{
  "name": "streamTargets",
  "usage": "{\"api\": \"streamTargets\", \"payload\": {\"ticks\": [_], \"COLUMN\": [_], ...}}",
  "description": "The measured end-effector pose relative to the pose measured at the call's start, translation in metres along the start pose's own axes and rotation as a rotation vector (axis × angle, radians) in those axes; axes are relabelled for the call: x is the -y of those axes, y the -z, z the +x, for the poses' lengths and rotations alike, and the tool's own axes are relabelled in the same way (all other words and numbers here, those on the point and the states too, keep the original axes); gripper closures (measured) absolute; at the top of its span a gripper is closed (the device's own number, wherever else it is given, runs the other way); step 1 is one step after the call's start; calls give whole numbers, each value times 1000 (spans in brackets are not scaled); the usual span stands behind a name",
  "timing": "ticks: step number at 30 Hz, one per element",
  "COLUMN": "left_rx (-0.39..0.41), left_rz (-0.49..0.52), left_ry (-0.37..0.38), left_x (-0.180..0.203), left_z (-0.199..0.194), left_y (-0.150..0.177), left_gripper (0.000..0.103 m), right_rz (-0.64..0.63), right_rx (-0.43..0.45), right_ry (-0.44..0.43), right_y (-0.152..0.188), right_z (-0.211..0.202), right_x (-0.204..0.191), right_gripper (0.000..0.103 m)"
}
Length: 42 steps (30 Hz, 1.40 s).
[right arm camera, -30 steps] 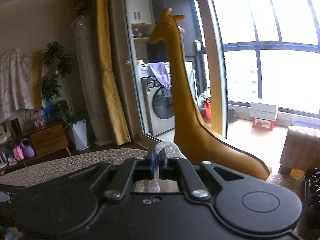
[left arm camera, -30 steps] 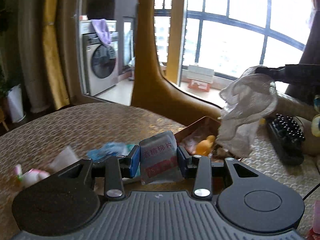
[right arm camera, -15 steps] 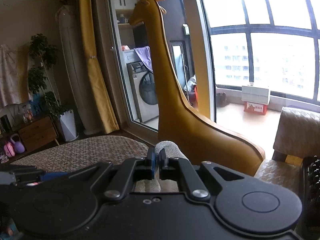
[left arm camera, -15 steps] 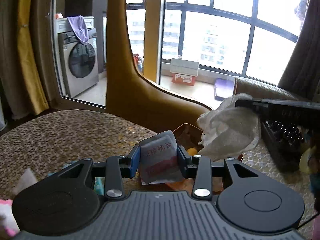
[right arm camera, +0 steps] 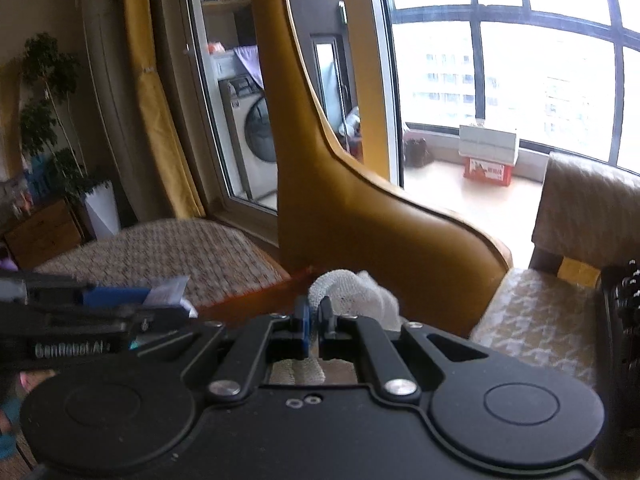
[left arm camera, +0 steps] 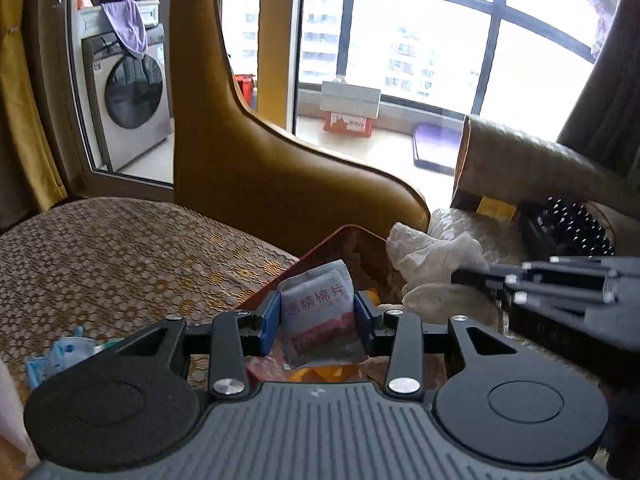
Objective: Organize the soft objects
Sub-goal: 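Open the left tool dropping the packet while the right tool releases the gauze into the box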
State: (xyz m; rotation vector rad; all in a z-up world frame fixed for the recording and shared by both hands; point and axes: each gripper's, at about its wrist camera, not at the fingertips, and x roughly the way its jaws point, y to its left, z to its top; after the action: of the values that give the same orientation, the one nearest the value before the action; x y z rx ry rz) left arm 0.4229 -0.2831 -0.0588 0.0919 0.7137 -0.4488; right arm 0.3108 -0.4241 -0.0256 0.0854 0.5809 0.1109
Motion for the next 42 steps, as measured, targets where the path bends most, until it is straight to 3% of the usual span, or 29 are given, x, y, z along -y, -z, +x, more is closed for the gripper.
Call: {"api": "streamTargets", "payload": {"ticks": [14, 24, 29, 31, 42], "left_rx": [-118, -161, -162, -152, -95], "left_rz": [1, -30, -33, -28, -22], "left_ry": [7, -9, -1, -5, 18], "left_x": [6, 0, 1, 2, -1], "left_z": [59, 76, 76, 72, 31], "left_y": [1, 1, 2, 2, 3], "left_gripper": [64, 60, 51, 40, 39], "right_rz": [-143, -186, -171, -162, -129], "right_rx": [-136, -167, -162, -161, -145], "right_ry": [-35, -12, -8, -6, 0], "right_y": [39, 42, 43, 43, 36], "right_z": [25, 30, 27, 26, 9], "right_x": [-18, -24, -21, -20, -20], "right_gripper": [98, 93, 81, 73, 57]}}
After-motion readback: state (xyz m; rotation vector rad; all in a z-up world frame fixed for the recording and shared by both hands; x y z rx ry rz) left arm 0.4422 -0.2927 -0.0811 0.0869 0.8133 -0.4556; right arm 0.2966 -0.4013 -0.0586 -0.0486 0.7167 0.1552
